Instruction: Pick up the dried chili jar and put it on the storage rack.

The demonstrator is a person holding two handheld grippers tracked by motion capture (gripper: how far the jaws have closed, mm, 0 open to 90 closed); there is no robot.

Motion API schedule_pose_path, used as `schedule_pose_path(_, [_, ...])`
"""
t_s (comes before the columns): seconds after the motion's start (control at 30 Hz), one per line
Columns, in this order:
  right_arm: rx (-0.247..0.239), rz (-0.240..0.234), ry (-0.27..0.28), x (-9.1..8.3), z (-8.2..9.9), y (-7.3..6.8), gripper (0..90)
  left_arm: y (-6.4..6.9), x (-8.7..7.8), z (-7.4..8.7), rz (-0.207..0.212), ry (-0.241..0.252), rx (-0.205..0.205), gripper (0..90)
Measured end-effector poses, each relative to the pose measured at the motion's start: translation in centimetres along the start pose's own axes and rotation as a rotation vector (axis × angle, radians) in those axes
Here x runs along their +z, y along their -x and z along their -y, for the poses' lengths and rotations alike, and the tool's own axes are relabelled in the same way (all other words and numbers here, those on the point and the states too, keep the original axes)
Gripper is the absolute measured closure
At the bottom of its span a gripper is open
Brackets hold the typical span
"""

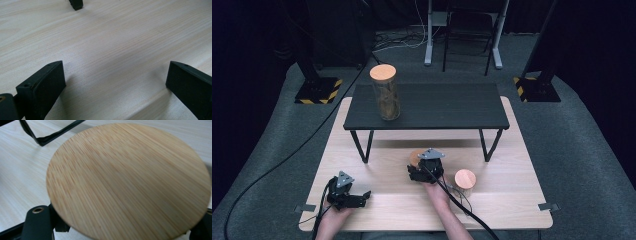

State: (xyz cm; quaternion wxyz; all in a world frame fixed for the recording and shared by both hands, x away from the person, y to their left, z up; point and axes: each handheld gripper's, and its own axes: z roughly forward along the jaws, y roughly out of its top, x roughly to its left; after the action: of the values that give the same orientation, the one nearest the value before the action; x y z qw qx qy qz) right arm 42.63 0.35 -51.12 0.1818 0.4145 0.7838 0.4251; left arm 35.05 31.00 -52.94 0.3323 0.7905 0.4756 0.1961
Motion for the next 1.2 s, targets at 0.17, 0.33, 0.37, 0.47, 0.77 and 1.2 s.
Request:
schedule_pose_path(0.17, [-0.008, -0.025, 0.019, -1.0, -0.5, -0.2, 24.1, 0.0, 0.0, 0.0, 0.000, 0.000, 0.000, 2.0])
schedule_pose_path(0.33, [-0.021, -0.043, 0.015, -2.2, -1.0, -0.2, 24.2, 0.0, 0.0, 0.0, 0.000, 0.000, 0.000, 2.0])
schedule_pose_path(0.37, [-0.025, -0.049, 0.017, -2.4, -1.0, -0.2, 24.3, 0.0, 0.0, 0.0, 0.000, 0.002, -0.002, 2.0])
schedule_pose_path(0.47, [-0.051, -0.051, 0.017, -3.1, -1.4, -0.3, 24.3, 0.0, 0.0, 0.0, 0.000, 0.002, -0.001, 2.0])
schedule_pose_path(0.77, [-0.071, -0.075, 0.015, -4.7, -2.4, -0.5, 24.5, 0.0, 0.0, 0.0, 0.000, 0.002, -0.001, 2.0])
schedule_pose_path(1.2, [-0.108, -0.110, 0.005, -7.3, -4.2, -0.7, 24.6, 0.0, 0.0, 0.0, 0.000, 0.001, -0.001, 2.0])
